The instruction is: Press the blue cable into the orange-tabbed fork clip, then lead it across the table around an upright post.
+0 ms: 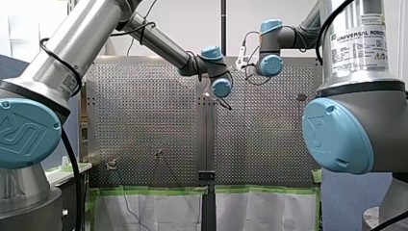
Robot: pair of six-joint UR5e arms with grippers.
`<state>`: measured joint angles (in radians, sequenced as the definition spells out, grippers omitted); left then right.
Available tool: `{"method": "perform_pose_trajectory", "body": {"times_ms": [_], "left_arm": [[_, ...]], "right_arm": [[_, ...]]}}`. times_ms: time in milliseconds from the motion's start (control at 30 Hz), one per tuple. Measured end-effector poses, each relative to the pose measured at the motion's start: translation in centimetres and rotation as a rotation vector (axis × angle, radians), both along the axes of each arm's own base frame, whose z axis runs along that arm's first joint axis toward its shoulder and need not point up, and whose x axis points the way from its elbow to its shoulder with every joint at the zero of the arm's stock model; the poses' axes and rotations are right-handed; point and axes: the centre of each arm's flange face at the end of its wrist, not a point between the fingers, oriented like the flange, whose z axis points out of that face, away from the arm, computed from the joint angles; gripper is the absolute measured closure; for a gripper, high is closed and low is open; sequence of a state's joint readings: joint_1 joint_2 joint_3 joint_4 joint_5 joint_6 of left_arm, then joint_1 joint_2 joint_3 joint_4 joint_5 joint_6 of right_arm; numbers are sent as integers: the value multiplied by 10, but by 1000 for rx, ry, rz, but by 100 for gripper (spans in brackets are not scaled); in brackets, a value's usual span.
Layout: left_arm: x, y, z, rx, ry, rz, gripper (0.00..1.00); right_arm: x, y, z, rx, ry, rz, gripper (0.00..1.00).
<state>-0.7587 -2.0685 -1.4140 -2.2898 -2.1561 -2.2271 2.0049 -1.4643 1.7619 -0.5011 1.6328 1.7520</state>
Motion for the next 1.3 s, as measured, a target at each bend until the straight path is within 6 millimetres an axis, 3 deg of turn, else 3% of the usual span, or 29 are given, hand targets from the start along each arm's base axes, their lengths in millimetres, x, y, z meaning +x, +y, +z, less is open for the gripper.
{"method": "perform_pose_trajectory", "body": {"times_ms": [33, 67, 100, 167, 200, 233, 600, 933, 1300], "left_arm": [[0, 2, 0, 12, 6, 12, 26], [0, 3, -1, 20, 10, 20, 53], [0, 4, -1, 29, 14, 28, 53], [0, 6, -4, 51, 21, 45, 84], [0, 6, -5, 60, 23, 51, 84], [-1, 7, -7, 74, 25, 57, 99], [0, 12, -14, 187, 16, 74, 99], [-4, 24, 22, 236, -17, 139, 99], [-4, 23, 30, 396, -17, 129, 99]], "right_arm": [[0, 0, 0, 0, -1, 0, 100], [0, 0, 0, 0, -1, 1, 100], [0, 0, 0, -1, -1, 1, 100], [0, 0, 0, -1, -1, 0, 100], [0, 0, 0, -2, -1, 0, 100], [0, 0, 1, -3, -1, -1, 100], [-3, -3, 0, -3, -3, -9, 100], [-9, -8, 4, -9, -19, -21, 100], [-28, -28, 18, -22, -58, -56, 100]]}}
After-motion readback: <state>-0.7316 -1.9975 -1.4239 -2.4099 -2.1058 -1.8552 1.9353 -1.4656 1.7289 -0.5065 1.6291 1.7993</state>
